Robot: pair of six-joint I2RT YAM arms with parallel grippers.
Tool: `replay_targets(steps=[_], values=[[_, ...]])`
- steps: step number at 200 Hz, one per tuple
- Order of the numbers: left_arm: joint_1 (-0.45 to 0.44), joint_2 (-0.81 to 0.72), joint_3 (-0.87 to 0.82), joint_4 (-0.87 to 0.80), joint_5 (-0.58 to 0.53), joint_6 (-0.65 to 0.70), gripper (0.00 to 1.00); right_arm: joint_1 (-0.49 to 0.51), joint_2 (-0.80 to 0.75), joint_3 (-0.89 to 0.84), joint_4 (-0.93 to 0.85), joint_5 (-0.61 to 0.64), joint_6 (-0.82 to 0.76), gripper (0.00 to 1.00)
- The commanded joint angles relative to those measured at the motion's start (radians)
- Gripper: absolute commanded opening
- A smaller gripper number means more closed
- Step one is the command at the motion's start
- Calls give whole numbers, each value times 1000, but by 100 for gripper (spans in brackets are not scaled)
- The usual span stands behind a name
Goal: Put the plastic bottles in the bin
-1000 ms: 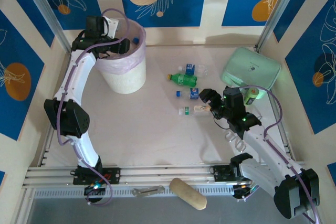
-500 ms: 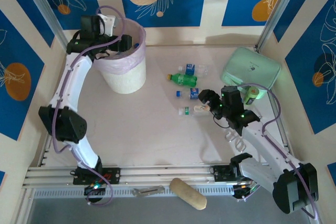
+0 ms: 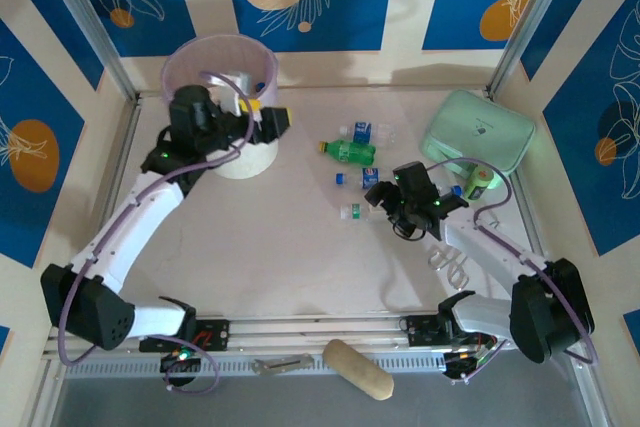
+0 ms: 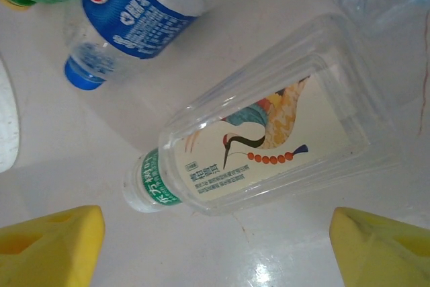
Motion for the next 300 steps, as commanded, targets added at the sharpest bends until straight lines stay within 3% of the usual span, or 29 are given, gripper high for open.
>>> replay_targets(steps=[1,52,84,218,263,300], values=[[-75,-36,-75,101,-66,-42,100,19,25,19,-8,40,89,88],[-176,-90,-351,259,-114,-187,100,4,87,-5,74,49,197,89],[-226,-111,-446,268,-152,-215,100,-20,143,-2,108,62,234,89],[-261,11,-412,348,-112,-218,100,-69,308,12,192,52,244,88],[-262,4,-409,316,-122,-201,100,-65,333,27,205,55,229,80],[-262,8,-406,298,-135,-194,100,-63,315,17,218,50,215,60]])
